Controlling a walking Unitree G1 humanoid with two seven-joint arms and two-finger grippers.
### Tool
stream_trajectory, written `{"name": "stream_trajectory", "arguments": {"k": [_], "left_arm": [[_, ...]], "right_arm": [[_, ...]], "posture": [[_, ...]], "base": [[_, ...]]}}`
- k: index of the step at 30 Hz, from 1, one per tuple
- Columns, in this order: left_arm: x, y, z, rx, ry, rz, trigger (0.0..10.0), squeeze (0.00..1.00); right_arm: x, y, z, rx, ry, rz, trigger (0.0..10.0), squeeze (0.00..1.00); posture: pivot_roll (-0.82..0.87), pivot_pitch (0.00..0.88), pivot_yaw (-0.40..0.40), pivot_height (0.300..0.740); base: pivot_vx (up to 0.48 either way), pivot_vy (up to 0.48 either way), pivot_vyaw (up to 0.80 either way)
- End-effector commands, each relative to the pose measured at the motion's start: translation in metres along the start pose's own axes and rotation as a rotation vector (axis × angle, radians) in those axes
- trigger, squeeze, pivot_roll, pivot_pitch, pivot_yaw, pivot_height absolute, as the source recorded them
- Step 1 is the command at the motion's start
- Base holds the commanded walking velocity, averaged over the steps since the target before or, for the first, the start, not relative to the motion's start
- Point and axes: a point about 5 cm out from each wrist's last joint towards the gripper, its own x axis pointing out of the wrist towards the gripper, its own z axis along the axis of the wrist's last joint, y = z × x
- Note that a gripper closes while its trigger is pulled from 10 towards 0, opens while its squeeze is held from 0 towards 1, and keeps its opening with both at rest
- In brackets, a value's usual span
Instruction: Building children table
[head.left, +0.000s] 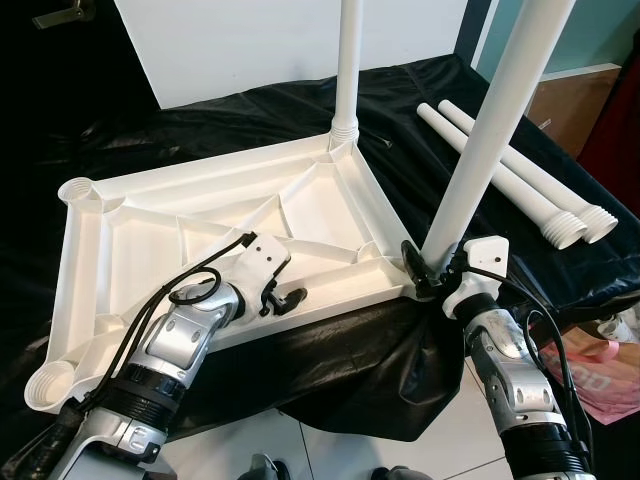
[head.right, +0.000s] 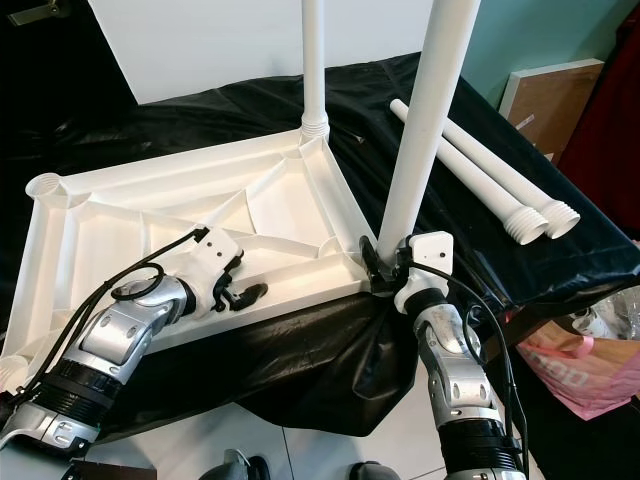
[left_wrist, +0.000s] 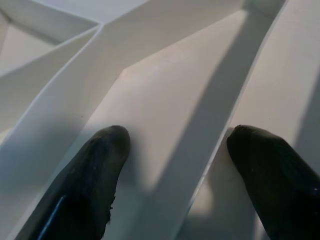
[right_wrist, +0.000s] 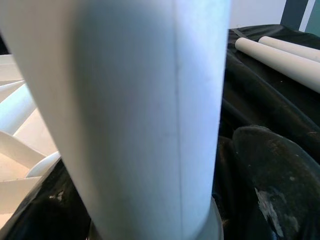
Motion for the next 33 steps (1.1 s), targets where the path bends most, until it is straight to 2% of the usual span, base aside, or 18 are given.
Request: {"name": "stream_trajectory", "arguments": {"k": [1, 7, 8, 9, 11, 12, 23, 26, 32, 33], "left_arm": [[0.001, 0.003, -0.009, -0.012, 0.056, 0.030, 10.0, 0.00], [0.001, 0.014, -0.003, -0.027, 0.041, 0.104, 10.0, 0.00], [0.001, 0.016, -0.002, -0.034, 0.035, 0.113, 5.5, 0.00], [0.000, 0.017, -0.002, -0.051, 0.030, 0.125, 2.0, 0.00], [0.000, 0.019, -0.002, -0.063, 0.028, 0.132, 2.0, 0.00], [0.001, 0.018, -0.004, -0.061, 0.037, 0.138, 0.0, 0.00], [0.003, 0.013, 0.000, -0.077, 0.016, 0.160, 0.0, 0.00], [0.006, 0.015, 0.007, -0.095, -0.020, 0.209, 0.0, 0.00], [0.010, 0.010, 0.013, -0.122, -0.043, 0.228, 0.0, 0.00], [0.011, 0.010, 0.014, -0.121, -0.046, 0.236, 4.8, 0.00]], "right_arm": [[-0.005, -0.003, -0.006, 0.004, 0.027, -0.013, 10.0, 0.00], [-0.002, 0.000, -0.007, 0.013, 0.025, -0.013, 10.0, 0.00], [-0.002, 0.001, -0.007, 0.014, 0.023, -0.013, 10.0, 0.00], [-0.001, 0.001, -0.007, 0.016, 0.022, -0.014, 10.0, 0.00], [-0.001, 0.001, -0.007, 0.017, 0.022, -0.015, 10.0, 0.00], [0.000, 0.002, -0.006, 0.022, 0.018, -0.019, 10.0, 0.00], [-0.001, -0.002, -0.006, 0.035, 0.013, -0.068, 10.0, 0.00], [0.000, -0.003, -0.006, 0.046, 0.009, -0.093, 10.0, 0.00], [0.001, -0.003, -0.006, 0.054, 0.008, -0.096, 10.0, 0.00], [0.002, -0.003, -0.006, 0.054, 0.009, -0.097, 10.0, 0.00]], "posture": [[-0.08, 0.140, 0.030, 0.740], [-0.08, 0.136, 0.032, 0.740], [-0.08, 0.134, 0.034, 0.740], [-0.08, 0.135, 0.035, 0.740], [-0.08, 0.135, 0.035, 0.740], [-0.08, 0.137, 0.036, 0.740], [-0.08, 0.145, 0.037, 0.740], [-0.08, 0.146, 0.040, 0.740], [-0.08, 0.147, 0.041, 0.740], [-0.08, 0.148, 0.041, 0.740]], "base": [[0.000, 0.000, 0.00], [0.000, 0.000, 0.00], [0.000, 0.000, 0.00], [0.000, 0.000, 0.00], [0.000, 0.000, 0.00], [0.000, 0.000, 0.00], [0.000, 0.000, 0.00], [0.000, 0.000, 0.00], [0.000, 0.000, 0.00], [0.000, 0.000, 0.00]]}}
